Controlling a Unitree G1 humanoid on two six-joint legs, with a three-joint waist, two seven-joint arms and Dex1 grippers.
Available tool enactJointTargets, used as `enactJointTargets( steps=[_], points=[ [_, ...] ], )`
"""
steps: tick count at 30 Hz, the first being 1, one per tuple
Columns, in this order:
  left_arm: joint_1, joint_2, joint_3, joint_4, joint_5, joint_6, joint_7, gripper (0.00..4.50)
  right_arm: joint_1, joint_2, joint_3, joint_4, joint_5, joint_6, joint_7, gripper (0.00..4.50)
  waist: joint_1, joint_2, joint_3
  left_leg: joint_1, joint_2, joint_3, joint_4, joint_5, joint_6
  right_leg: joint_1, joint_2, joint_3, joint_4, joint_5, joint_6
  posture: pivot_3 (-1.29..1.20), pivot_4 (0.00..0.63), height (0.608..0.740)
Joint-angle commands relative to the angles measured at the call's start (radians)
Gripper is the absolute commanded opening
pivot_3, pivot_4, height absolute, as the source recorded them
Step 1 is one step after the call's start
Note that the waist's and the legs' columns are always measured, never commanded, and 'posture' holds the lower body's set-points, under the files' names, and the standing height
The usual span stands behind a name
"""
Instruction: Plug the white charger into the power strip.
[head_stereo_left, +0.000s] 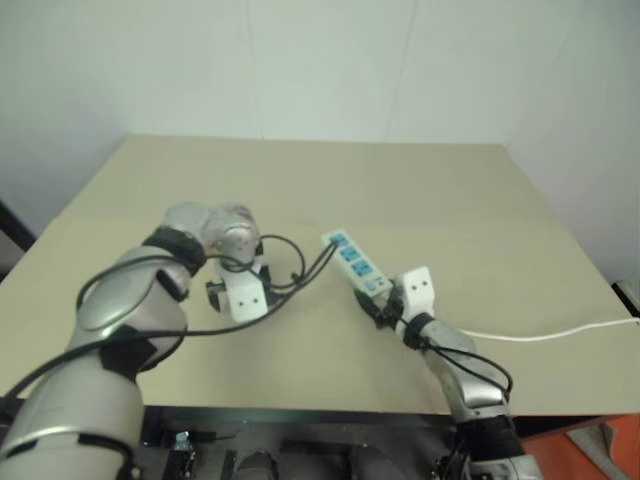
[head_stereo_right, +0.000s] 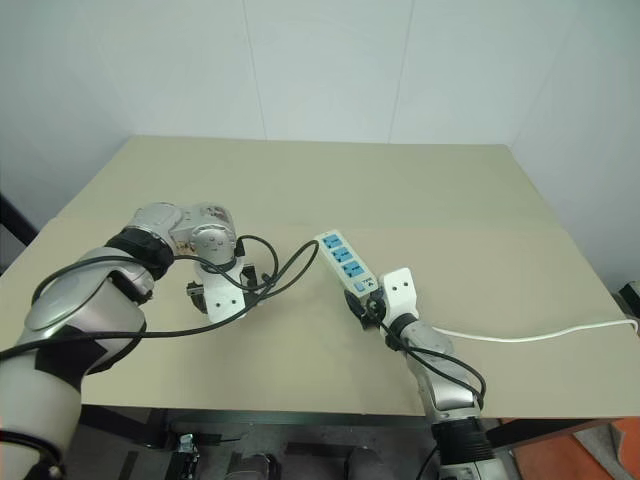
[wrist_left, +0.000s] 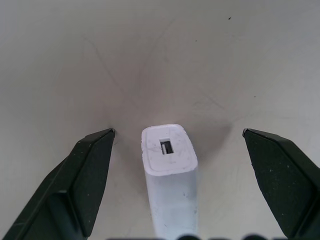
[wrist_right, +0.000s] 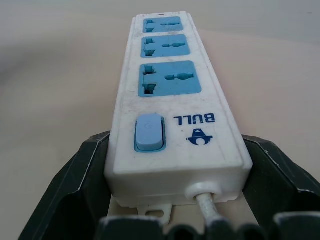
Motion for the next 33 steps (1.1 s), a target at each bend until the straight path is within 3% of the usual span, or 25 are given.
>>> enactJointTargets(
  steps=[1, 4, 13, 15, 21, 25, 33],
  points=[
    [-0.003, -0.008, 0.022, 0.003, 0.040, 0.013, 0.020, 4.50, 0.031, -0.011, 0.013, 0.014, -0.012, 0.031, 0.003, 3.47, 0.000, 0.000, 0.000, 0.001, 0.000, 0.000, 0.000, 0.000, 0.000, 0.000, 0.000, 0.000, 0.000, 0.000, 0.000, 0.00, 0.150, 0.740],
    [-0.001, -0.015, 0.038, 0.015, 0.040, 0.017, -0.003, 3.88, 0.031, -0.011, 0.013, 0.013, -0.012, 0.032, 0.002, 3.47, 0.000, 0.000, 0.000, 0.001, 0.000, 0.000, 0.000, 0.000, 0.000, 0.001, 0.000, 0.000, 0.001, 0.000, 0.000, 0.00, 0.150, 0.740],
    [0.008, -0.018, 0.078, 0.014, 0.039, 0.011, -0.040, 1.00, 0.030, -0.012, 0.018, 0.022, -0.015, 0.026, 0.002, 3.47, -0.001, 0.000, 0.000, 0.001, 0.000, 0.000, 0.000, 0.000, 0.000, 0.000, 0.000, 0.000, 0.001, 0.000, 0.000, 0.00, 0.150, 0.740],
    [0.011, -0.016, 0.089, 0.009, 0.040, 0.010, -0.028, 1.01, 0.028, -0.012, 0.019, 0.024, -0.015, 0.025, 0.002, 3.47, -0.001, 0.000, 0.000, 0.001, 0.000, 0.000, 0.000, 0.000, 0.000, 0.000, 0.000, 0.000, 0.001, 0.000, 0.000, 0.00, 0.150, 0.740],
    [-0.041, -0.022, 0.263, 0.010, -0.142, 0.100, -0.089, 1.01, 0.012, -0.032, 0.035, 0.035, -0.015, -0.009, 0.042, 3.47, -0.002, 0.000, 0.000, 0.001, 0.000, 0.000, 0.000, 0.000, 0.000, 0.000, 0.000, 0.000, 0.001, 0.000, 0.000, 0.00, 0.150, 0.740],
    [-0.064, -0.028, 0.447, -0.006, -0.389, 0.245, -0.199, 1.01, -0.031, -0.077, 0.046, 0.056, 0.006, -0.061, 0.144, 3.47, -0.004, 0.000, 0.000, 0.000, 0.000, 0.000, 0.000, 0.000, 0.000, 0.000, 0.000, 0.000, 0.001, 0.000, 0.000, 0.00, 0.150, 0.740],
    [0.089, 0.062, 0.608, -0.236, -1.062, 0.889, -0.211, 1.01, -0.292, -0.160, 0.106, 0.278, 0.069, -0.208, 0.569, 3.47, -0.043, 0.001, 0.000, 0.002, 0.000, 0.000, 0.000, 0.000, 0.000, -0.001, 0.000, 0.000, 0.003, 0.000, 0.000, 0.00, 0.150, 0.740]
  ],
)
